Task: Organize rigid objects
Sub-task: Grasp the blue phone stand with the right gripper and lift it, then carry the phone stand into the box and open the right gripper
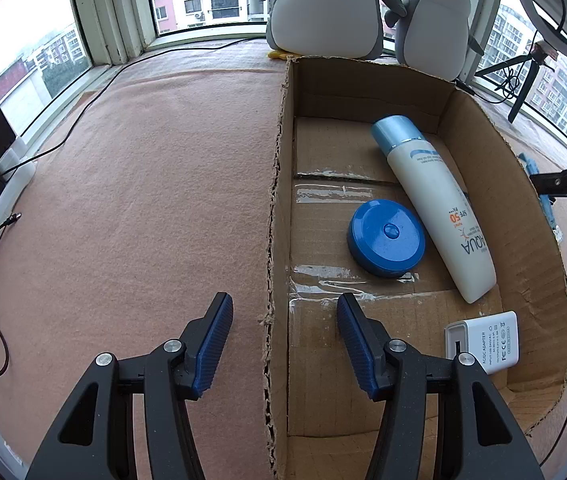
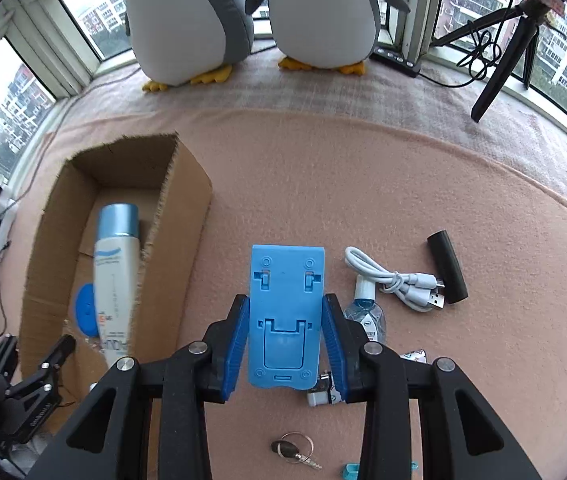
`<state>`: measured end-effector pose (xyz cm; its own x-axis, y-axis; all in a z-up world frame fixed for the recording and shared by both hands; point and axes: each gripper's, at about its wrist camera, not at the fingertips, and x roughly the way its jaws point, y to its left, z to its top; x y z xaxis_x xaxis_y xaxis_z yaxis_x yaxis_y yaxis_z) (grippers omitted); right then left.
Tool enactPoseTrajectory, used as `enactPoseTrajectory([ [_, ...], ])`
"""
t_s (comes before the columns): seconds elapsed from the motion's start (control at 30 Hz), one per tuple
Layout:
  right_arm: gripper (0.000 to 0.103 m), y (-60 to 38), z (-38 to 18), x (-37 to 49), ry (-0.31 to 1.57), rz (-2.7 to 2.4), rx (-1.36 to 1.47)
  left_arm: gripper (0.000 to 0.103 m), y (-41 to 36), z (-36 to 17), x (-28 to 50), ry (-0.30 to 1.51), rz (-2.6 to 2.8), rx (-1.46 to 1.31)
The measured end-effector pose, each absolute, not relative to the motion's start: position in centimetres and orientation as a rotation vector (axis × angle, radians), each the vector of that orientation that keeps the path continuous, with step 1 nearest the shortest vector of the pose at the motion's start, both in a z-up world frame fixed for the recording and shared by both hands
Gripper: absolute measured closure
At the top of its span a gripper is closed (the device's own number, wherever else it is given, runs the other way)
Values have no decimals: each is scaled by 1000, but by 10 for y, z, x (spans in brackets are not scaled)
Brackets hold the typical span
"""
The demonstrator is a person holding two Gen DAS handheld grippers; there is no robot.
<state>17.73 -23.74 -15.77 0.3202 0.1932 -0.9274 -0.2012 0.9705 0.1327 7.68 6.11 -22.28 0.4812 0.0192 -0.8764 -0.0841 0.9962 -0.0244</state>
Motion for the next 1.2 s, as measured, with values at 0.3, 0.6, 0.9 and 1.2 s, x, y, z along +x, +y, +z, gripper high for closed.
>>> enactPoseTrajectory([
  [0.3,70,-192,-113,164,1128,393,-5,45,61,-222,77,1067,63,-66],
  [0.6,70,-132,-110,159,1124,513,-51,45,61,-222,77,1066,63,-68],
  [0.9,70,-109,-127,161,1159,543,-51,45,61,-222,78,1067,62,-70],
  [1.2,70,-104,-131,163,1166,551,-47,45,61,-222,77,1066,63,-70],
])
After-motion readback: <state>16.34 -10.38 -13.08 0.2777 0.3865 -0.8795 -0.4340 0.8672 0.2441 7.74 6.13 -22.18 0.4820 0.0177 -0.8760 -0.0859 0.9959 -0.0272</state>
